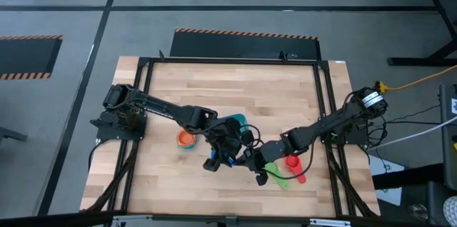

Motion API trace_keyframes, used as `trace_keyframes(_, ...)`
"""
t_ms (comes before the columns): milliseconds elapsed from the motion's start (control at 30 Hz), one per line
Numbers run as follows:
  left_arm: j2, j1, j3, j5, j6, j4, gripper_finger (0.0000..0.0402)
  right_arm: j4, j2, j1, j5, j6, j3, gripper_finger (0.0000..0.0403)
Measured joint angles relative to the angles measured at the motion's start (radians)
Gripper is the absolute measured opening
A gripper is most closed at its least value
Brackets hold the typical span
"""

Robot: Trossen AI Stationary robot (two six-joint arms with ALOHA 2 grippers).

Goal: Nest measuring cups in basket
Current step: Stack the blue measuring cup on top of the orange measuring cup

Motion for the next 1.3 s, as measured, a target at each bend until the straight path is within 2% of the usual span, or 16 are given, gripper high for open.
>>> trace_keyframes(333, -0.001, 0.001, 0.002, -0.026, -0.008, -0.047, 0.0132, -0.007, 0.0, -0.002, 0.004, 0.027, 0.0, 0.0008)
trace_keyframes(533, -0.026, 0.001, 0.001, -0.054, -0.009, -0.189, 0.0133, -0.011, 0.0, -0.006, -0.008, 0.062, 0.0, 0.0008)
trace_keyframes(767, -0.065, 0.002, 0.002, -0.105, -0.017, -0.273, 0.0133, -0.022, 0.0, -0.025, -0.102, 0.129, 0.0, 0.0008)
trace_keyframes(900, -0.114, 0.001, 0.003, -0.105, -0.031, -0.368, 0.0133, -0.031, 0.0, -0.035, -0.104, 0.162, 0.0, 0.0008)
trace_keyframes(967, -0.146, -0.008, 0.001, -0.125, -0.041, -0.467, 0.0133, -0.027, -0.001, -0.044, -0.104, 0.184, 0.0, 0.0008)
trace_keyframes(1200, -0.325, -0.082, 0.001, -0.302, -0.127, -0.664, 0.0133, 0.05, -0.001, -0.1, -0.108, 0.286, 0.001, 0.001)
trace_keyframes(1300, -0.408, -0.147, 0.0, -0.42, -0.213, -0.715, 0.0133, 0.101, -0.001, -0.139, -0.141, 0.341, 0.002, 0.0009)
